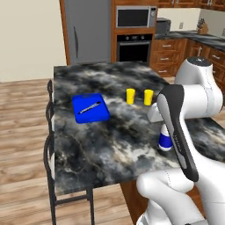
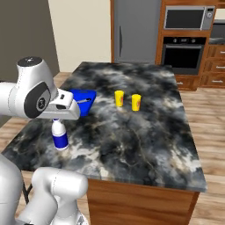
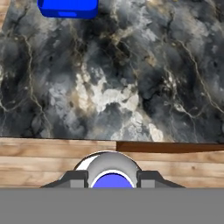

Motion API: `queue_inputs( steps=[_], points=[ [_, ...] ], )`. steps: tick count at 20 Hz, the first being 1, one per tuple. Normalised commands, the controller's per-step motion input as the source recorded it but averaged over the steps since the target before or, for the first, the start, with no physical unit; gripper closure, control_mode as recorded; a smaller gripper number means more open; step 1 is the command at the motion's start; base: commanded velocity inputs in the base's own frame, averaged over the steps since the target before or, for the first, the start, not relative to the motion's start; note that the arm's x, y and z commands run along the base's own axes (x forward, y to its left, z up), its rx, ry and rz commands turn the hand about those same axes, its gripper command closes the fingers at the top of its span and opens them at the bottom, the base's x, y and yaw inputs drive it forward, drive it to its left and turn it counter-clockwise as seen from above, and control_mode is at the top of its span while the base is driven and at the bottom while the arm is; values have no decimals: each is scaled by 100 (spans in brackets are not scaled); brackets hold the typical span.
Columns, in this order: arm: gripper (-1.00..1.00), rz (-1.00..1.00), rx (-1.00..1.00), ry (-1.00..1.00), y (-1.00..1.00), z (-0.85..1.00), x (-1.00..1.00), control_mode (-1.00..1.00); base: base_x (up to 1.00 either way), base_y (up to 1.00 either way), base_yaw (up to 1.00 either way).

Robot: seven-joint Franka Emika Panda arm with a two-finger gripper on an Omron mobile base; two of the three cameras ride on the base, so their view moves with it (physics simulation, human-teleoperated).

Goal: Place the drinks on the dining counter in a tight cluster.

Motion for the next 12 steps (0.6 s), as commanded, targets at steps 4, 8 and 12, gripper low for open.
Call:
queue_inputs(
  steps=[4,8,12],
  points=[
    [100,0,0,0,0,0,0,100,11,7,0],
    [100,0,0,0,0,0,0,100,24,24,0],
    [100,0,0,0,37,0,42,-100,17,16,0]
  ],
)
